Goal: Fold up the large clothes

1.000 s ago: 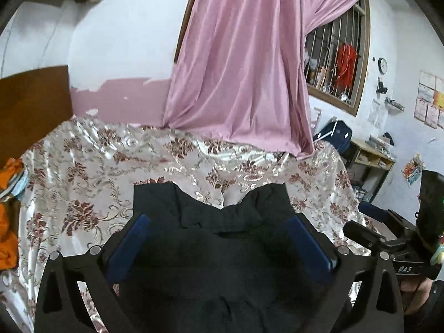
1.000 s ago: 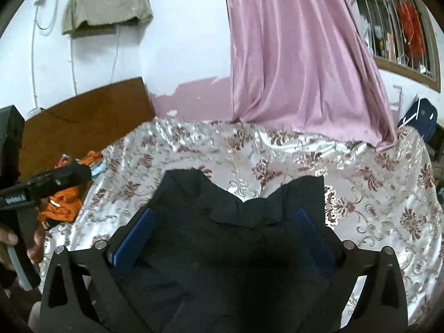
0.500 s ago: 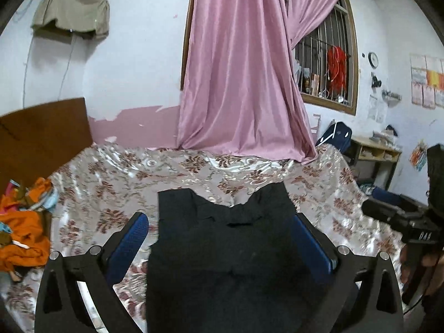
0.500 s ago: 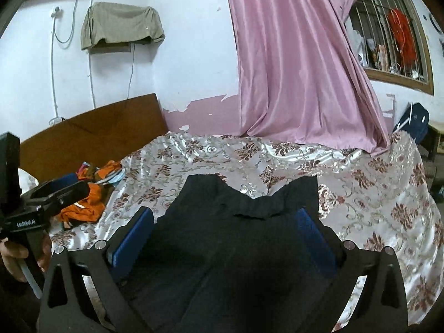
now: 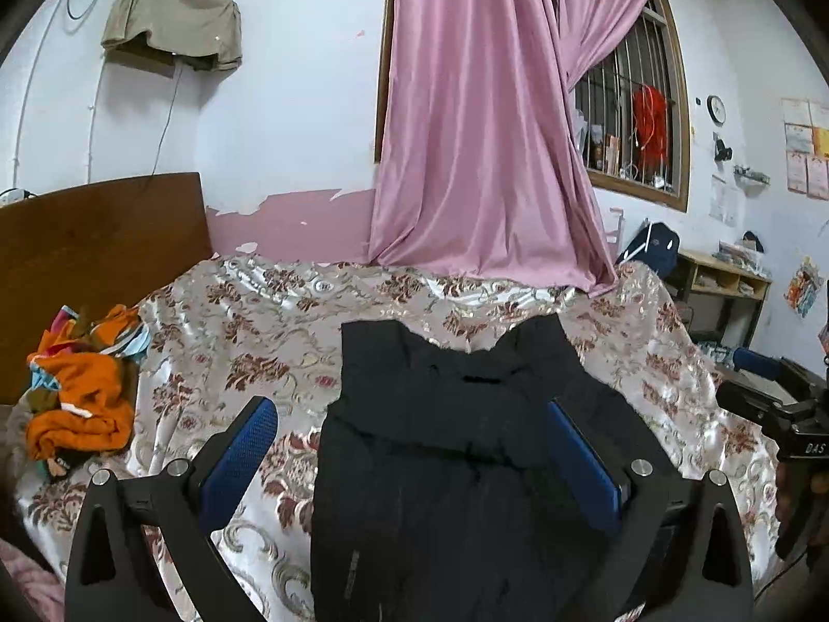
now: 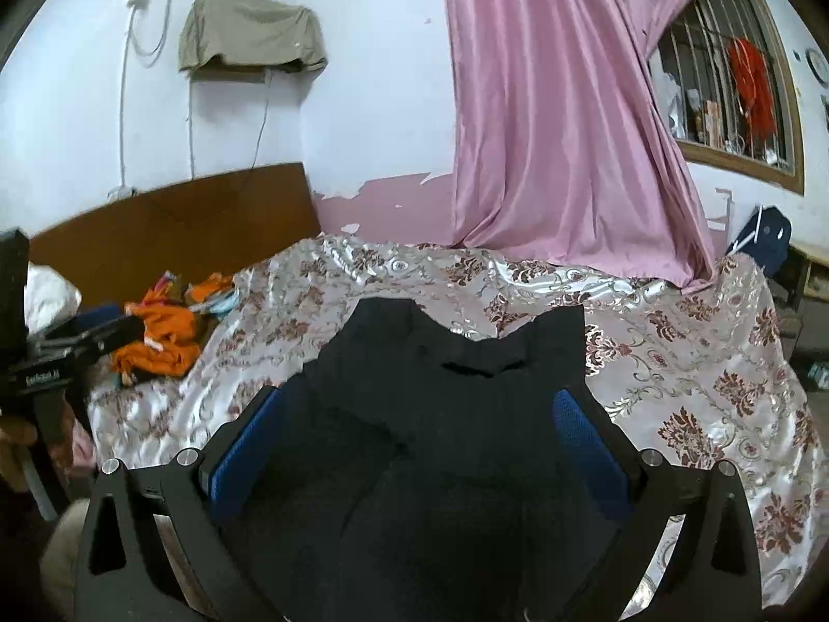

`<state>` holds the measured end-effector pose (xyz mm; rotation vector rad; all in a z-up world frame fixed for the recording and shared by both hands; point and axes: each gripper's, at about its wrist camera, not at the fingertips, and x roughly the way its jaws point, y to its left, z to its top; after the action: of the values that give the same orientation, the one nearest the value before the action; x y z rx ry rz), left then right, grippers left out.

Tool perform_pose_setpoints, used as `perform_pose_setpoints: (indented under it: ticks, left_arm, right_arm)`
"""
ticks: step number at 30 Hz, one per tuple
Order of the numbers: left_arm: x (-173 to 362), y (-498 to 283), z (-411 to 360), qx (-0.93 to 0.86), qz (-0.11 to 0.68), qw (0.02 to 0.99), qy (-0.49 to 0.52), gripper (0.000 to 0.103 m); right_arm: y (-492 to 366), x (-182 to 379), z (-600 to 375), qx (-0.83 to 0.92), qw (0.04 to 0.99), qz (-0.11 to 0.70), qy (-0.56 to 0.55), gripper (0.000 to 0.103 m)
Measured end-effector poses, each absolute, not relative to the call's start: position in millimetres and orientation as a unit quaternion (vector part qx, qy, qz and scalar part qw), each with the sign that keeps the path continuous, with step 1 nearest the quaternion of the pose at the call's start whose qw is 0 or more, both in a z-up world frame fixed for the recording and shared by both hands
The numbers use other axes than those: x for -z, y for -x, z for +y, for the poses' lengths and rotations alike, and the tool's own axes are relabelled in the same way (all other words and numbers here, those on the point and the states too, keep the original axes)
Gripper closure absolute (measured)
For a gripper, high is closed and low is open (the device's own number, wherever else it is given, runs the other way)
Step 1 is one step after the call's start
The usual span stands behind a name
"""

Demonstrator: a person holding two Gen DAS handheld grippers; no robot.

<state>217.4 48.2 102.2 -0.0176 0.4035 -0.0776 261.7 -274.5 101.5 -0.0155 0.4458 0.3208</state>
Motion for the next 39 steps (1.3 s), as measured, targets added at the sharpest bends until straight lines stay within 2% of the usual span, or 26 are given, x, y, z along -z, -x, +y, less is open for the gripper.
perform_pose_setpoints:
  ticks: [8,15,21,27,30,34,39]
  left_arm:
    - [-58.6,-197.9,37.7,0.057,0.241,0.968,-0.041,0.000]
    - [-4.6,-197.3,21.9,0.131,0.330,0.931,-0.082,0.001]
    - [67.1,-210.0,-13.6,0.142,0.453,0.864,-0.169,0.001]
    - [105.7,-214.2,-28.9,0.136,0.507,0.826,-0.208,0.001]
    - [108.8,-217.6,-26.4,0.145,0.522,0.818,-0.194,0.001]
    - [126.8,-226.0,-14.8,0.137,0.580,0.787,-0.162,0.001]
    - [133.0,-234.1,4.1,0.133,0.613,0.773,-0.093,0.001]
  right_arm:
    - [-230.9,-79.3,-268.0,-0.158,0.961,0.227,0.028,0.002]
    - [-213.8,-37.6,-274.9,-0.133,0.951,0.268,0.073,0.002]
    - [-208.3,8.5,-287.5,-0.146,0.931,0.326,0.079,0.002]
    - [-201.6,50.2,-295.8,-0.130,0.910,0.382,0.096,0.002]
    - [-199.0,66.0,-294.3,-0.127,0.899,0.401,0.117,0.002]
    - [-202.4,86.5,-287.9,-0.122,0.882,0.432,0.143,0.002]
    - [-206.5,110.3,-271.9,-0.077,0.864,0.442,0.231,0.002]
